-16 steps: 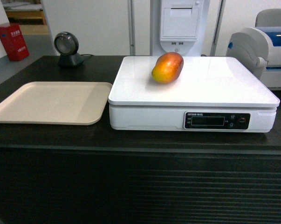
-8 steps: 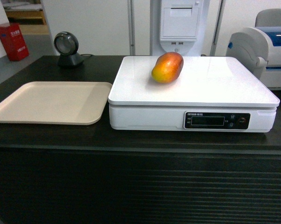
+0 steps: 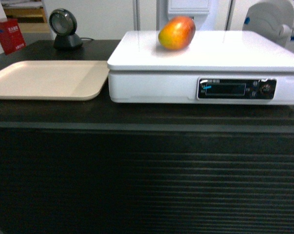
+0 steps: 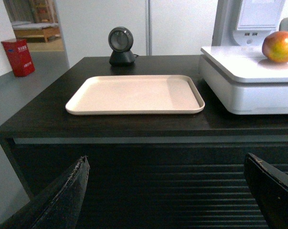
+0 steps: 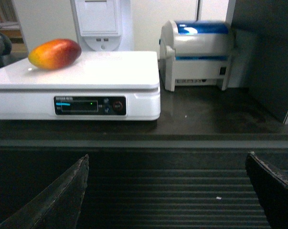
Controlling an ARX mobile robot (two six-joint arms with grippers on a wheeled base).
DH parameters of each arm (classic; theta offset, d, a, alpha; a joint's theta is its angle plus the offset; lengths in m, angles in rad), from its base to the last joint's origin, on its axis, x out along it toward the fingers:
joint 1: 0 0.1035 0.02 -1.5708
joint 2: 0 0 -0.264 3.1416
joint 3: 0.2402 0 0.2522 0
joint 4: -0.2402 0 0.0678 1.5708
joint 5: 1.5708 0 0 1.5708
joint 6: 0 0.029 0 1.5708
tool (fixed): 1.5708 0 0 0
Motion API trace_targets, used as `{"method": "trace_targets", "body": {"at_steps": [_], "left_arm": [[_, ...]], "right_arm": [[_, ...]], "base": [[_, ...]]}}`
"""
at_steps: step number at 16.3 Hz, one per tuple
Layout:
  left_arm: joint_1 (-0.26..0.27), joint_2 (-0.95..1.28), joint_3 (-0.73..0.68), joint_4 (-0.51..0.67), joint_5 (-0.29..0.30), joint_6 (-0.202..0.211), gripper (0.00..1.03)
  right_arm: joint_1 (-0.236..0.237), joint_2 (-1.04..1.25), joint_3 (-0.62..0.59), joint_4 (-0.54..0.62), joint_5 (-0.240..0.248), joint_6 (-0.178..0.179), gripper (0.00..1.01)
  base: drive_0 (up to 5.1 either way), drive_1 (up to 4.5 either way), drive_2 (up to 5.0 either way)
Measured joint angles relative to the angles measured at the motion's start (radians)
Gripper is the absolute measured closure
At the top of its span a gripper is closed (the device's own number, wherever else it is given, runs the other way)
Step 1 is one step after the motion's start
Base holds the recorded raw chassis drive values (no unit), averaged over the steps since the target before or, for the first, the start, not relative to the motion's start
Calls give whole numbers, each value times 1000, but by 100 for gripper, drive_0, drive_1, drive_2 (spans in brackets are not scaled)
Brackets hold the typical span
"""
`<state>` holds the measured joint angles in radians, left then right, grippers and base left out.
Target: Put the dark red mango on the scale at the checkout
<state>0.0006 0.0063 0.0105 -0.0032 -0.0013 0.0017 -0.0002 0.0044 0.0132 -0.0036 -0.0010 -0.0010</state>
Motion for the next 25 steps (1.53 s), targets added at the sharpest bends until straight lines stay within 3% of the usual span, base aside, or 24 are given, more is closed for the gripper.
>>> {"method": "trace_targets", "body": {"at_steps": [25], "left_arm": [[0,0,0,-3,1,-1,5]], "right_arm": [[0,0,0,-2,0,0,3]], "base": [[0,0,0]]}}
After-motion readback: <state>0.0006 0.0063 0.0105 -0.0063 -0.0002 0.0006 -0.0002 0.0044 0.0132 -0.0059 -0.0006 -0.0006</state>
